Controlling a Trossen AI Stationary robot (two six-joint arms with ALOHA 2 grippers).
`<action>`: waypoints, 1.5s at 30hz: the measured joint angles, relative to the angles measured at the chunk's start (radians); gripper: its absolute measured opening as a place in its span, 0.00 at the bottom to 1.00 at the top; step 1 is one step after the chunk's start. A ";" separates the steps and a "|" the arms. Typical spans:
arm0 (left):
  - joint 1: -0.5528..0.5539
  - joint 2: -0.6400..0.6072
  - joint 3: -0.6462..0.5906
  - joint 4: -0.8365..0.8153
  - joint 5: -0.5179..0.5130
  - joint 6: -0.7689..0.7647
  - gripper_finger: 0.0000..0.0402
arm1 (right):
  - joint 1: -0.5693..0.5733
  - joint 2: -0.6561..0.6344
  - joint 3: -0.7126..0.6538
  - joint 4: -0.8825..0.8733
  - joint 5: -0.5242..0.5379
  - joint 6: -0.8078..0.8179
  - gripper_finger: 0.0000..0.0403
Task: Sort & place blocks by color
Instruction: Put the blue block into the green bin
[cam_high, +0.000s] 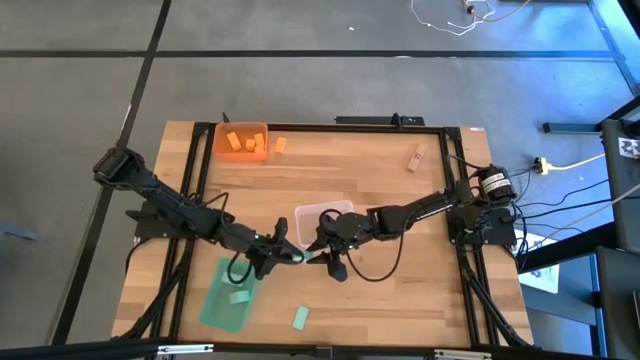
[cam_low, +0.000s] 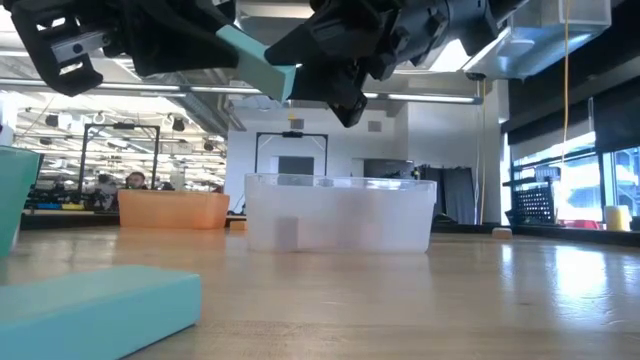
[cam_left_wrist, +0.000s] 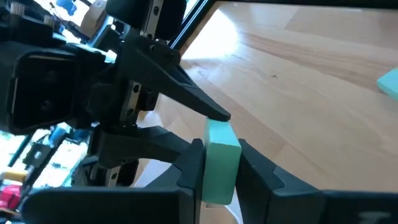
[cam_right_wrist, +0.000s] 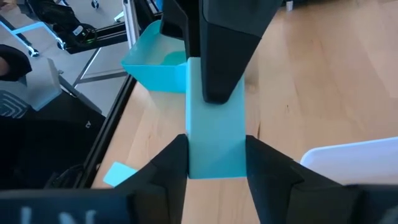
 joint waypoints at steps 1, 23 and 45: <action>0.000 0.000 0.000 0.000 0.000 -0.015 0.14 | 0.000 0.000 0.000 0.000 0.002 -0.001 0.37; -0.176 -0.338 0.000 -0.561 -0.084 -0.618 0.12 | -0.037 0.000 0.000 -0.001 0.008 -0.238 0.46; -0.428 -0.408 0.002 -0.945 0.267 -1.544 0.12 | -0.037 0.000 0.000 0.014 0.006 -0.294 0.46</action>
